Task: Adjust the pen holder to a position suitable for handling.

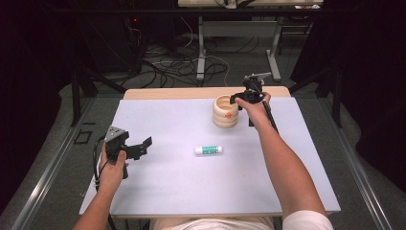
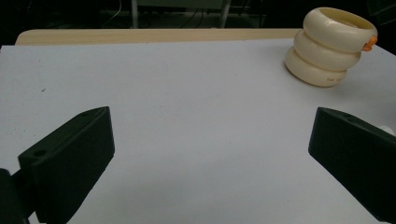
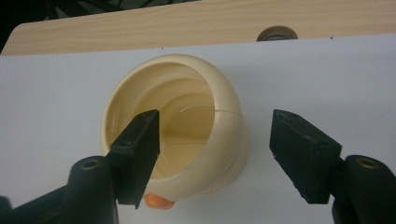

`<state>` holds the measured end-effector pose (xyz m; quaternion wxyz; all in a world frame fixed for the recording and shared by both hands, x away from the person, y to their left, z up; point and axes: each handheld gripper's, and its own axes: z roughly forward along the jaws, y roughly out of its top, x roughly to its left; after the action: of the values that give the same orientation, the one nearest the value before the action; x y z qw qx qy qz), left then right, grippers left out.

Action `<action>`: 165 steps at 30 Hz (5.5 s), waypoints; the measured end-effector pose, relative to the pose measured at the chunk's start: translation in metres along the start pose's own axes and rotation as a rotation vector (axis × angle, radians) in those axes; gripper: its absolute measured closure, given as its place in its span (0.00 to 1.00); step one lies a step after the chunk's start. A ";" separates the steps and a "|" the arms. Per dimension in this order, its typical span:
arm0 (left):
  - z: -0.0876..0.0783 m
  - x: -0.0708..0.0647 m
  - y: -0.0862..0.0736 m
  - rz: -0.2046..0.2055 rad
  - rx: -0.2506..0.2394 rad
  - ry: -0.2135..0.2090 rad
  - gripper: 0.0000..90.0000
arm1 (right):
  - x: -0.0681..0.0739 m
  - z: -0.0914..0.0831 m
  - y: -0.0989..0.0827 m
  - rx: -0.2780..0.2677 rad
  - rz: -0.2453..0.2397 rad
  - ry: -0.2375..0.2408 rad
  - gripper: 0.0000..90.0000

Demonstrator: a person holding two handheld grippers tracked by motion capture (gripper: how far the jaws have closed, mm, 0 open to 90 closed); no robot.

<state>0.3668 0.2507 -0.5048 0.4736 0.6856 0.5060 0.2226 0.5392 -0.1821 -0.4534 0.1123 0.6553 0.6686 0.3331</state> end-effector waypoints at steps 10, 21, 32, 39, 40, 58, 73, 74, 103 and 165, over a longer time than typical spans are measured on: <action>-0.001 -0.001 0.000 0.004 0.000 -0.001 0.00 | -0.001 0.014 0.000 0.025 0.077 -0.002 0.46; 0.000 0.000 -0.001 0.003 0.004 -0.004 0.00 | -0.008 0.025 -0.003 0.076 0.179 0.005 0.56; 0.000 0.000 -0.001 0.001 0.005 -0.006 0.00 | -0.014 0.027 -0.004 0.140 0.283 0.049 0.63; 0.001 0.001 -0.001 -0.001 0.005 -0.006 0.00 | -0.014 0.027 -0.004 0.143 0.337 0.060 0.68; 0.001 0.000 -0.001 0.000 0.004 -0.005 0.00 | -0.015 0.027 -0.004 0.143 0.349 0.059 0.69; 0.001 0.000 -0.001 0.004 0.011 -0.005 0.00 | -0.018 0.026 -0.004 0.144 0.395 0.081 0.74; 0.001 0.000 -0.001 0.003 0.014 -0.002 0.00 | -0.005 0.016 -0.004 0.163 0.341 0.133 0.74; 0.001 0.000 -0.001 0.003 0.014 -0.002 0.00 | -0.003 0.016 -0.004 0.157 0.341 0.142 0.74; 0.001 0.000 -0.001 0.003 0.012 -0.001 0.00 | 0.038 0.019 -0.026 0.338 0.173 0.178 0.74; 0.001 -0.004 -0.001 0.024 0.009 0.002 0.00 | 0.070 -0.052 -0.055 0.107 -0.589 0.240 0.29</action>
<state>0.3656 0.2469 -0.5061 0.4672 0.6938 0.4991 0.2266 0.4566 -0.1263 -0.4269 0.0896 0.3944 0.8546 0.3257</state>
